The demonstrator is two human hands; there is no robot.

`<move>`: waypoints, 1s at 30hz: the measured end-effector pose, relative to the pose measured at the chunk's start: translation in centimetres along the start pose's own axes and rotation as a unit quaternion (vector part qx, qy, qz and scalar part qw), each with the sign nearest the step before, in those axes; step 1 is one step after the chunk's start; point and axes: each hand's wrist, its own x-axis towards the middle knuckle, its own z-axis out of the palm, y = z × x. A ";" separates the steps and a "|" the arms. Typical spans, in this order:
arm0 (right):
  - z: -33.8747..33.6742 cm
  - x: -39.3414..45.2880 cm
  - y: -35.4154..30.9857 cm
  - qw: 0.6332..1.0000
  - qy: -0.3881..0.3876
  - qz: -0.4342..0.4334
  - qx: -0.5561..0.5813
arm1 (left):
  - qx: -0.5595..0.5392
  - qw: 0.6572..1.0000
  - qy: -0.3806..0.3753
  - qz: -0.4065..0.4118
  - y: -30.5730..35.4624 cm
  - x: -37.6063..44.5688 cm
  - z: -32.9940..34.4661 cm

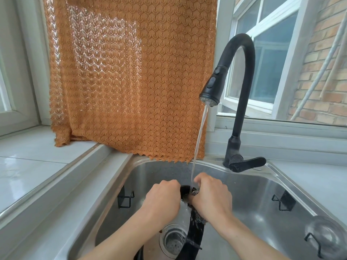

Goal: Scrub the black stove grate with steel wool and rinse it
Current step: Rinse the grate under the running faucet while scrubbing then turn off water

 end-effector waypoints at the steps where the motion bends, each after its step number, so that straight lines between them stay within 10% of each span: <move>1: 0.0 0.1 0.1 1.000 -0.006 0.002 -0.011 | 0.001 1.000 0.001 -0.001 0.0 0.0 0.0; 30: -1.3 2.4 2.7 0.989 -0.105 -0.082 0.070 | -0.004 1.000 -0.008 -0.003 -0.3 0.2 0.1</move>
